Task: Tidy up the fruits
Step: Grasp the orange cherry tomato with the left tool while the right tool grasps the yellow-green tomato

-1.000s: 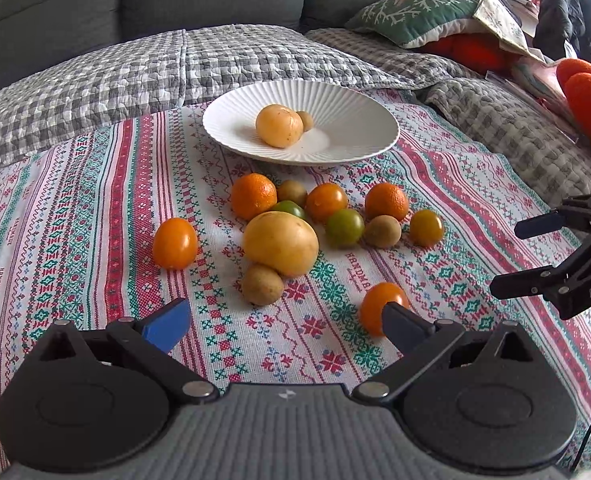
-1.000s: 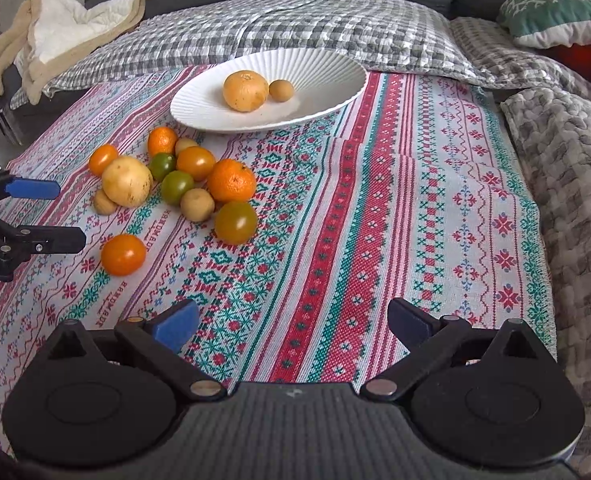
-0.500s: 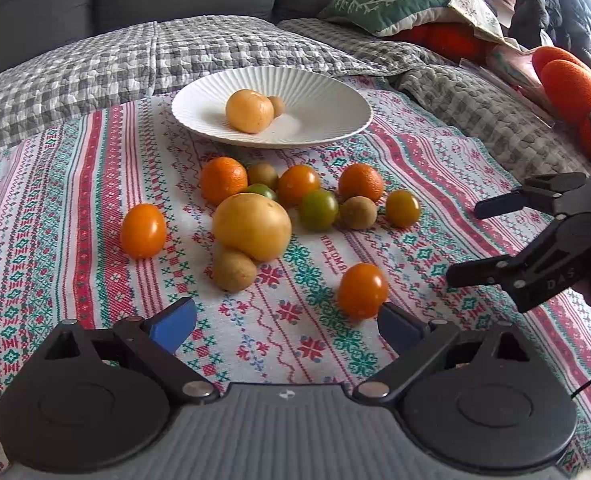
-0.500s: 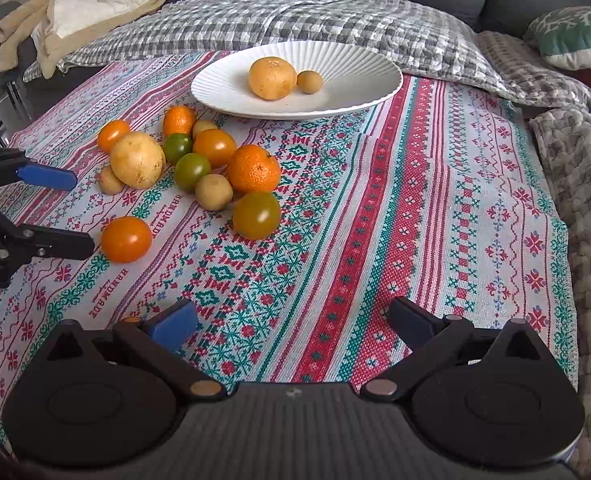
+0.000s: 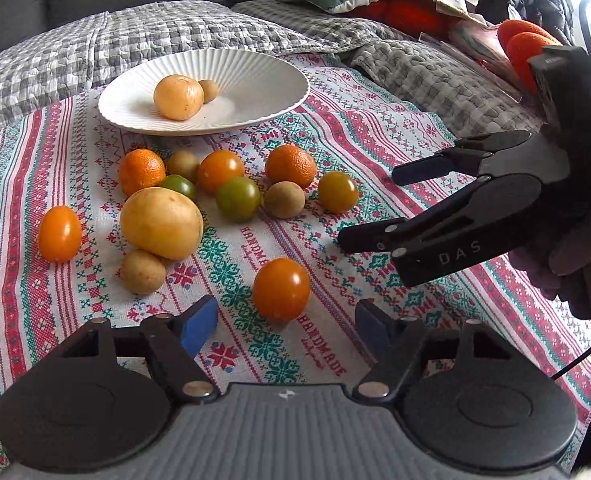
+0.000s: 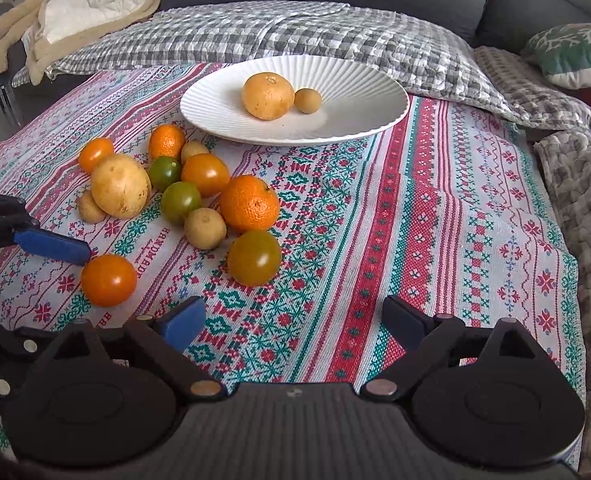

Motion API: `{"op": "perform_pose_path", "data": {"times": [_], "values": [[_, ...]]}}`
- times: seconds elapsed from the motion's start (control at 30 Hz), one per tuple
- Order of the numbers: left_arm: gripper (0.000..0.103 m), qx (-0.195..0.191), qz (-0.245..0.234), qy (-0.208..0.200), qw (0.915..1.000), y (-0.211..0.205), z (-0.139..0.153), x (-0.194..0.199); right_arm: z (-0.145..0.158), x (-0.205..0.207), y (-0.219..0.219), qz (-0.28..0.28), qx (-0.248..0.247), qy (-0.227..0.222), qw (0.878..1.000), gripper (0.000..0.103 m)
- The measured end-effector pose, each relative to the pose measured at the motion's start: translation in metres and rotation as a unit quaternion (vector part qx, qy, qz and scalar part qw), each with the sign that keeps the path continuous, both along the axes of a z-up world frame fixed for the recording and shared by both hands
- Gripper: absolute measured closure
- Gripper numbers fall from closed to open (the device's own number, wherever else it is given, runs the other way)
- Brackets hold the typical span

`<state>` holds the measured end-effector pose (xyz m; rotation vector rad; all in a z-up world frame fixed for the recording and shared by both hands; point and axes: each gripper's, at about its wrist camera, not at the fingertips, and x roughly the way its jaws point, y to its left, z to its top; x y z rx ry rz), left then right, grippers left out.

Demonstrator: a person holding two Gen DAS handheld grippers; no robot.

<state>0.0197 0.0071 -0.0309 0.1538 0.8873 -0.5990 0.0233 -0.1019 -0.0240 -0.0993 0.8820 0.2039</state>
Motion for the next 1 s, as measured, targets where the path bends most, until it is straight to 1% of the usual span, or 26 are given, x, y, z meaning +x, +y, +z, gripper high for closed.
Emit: {"op": "perform_pose_path", "data": {"times": [0.03, 0.1, 0.13, 0.2, 0.23, 0.3, 0.47, 0.57, 0.6, 0.63, 0.7, 0.77, 1.0], "values": [[0.029, -0.001, -0.001, 0.001, 1.0, -0.002, 0.0, 0.0, 0.0, 0.001, 0.001, -0.001, 0.0, 0.0, 1.0, 0.013], [0.034, -0.002, -0.001, 0.004, 1.0, -0.005, 0.001, 0.0, 0.001, 0.004, 0.002, 0.001, 0.001, -0.002, 1.0, 0.019], [0.037, -0.003, 0.001, 0.006, 1.0, -0.005, 0.001, 0.001, 0.001, 0.005, 0.003, 0.001, 0.002, -0.003, 1.0, 0.021], [0.042, -0.01, 0.006, 0.011, 0.9999, -0.006, 0.002, 0.003, 0.002, 0.006, 0.005, 0.0, 0.002, -0.005, 1.0, 0.029], [0.045, -0.013, 0.01, 0.015, 0.9998, -0.005, 0.003, 0.004, 0.002, 0.007, 0.005, -0.001, 0.002, -0.007, 1.0, 0.031], [0.048, -0.018, 0.016, 0.019, 0.9995, -0.004, 0.003, 0.006, 0.003, 0.008, 0.006, -0.001, 0.004, -0.008, 1.0, 0.037], [0.055, -0.016, 0.023, 0.02, 0.9994, -0.003, 0.003, 0.007, 0.003, 0.009, 0.007, 0.003, 0.003, -0.01, 1.0, 0.048], [0.063, -0.015, 0.029, 0.021, 0.9993, -0.003, 0.004, 0.008, 0.004, 0.01, 0.008, 0.006, 0.003, -0.011, 1.0, 0.055], [0.067, -0.014, 0.032, 0.022, 0.9992, -0.003, 0.004, 0.009, 0.004, 0.01, 0.008, 0.007, 0.004, -0.012, 1.0, 0.059], [0.068, -0.015, 0.033, 0.023, 0.9991, -0.002, 0.004, 0.01, 0.005, 0.01, 0.008, 0.008, 0.005, -0.012, 1.0, 0.061], [0.068, -0.018, 0.036, 0.025, 0.9989, -0.001, 0.004, 0.011, 0.005, 0.01, 0.008, 0.01, 0.004, -0.012, 1.0, 0.071], [0.068, -0.015, 0.037, 0.023, 0.999, -0.003, 0.004, 0.01, 0.006, 0.01, 0.009, 0.012, 0.002, -0.012, 1.0, 0.077], [0.069, -0.012, 0.042, 0.022, 0.9988, -0.002, 0.005, 0.01, 0.007, 0.01, 0.005, 0.011, 0.018, -0.003, 1.0, 0.078]]}}
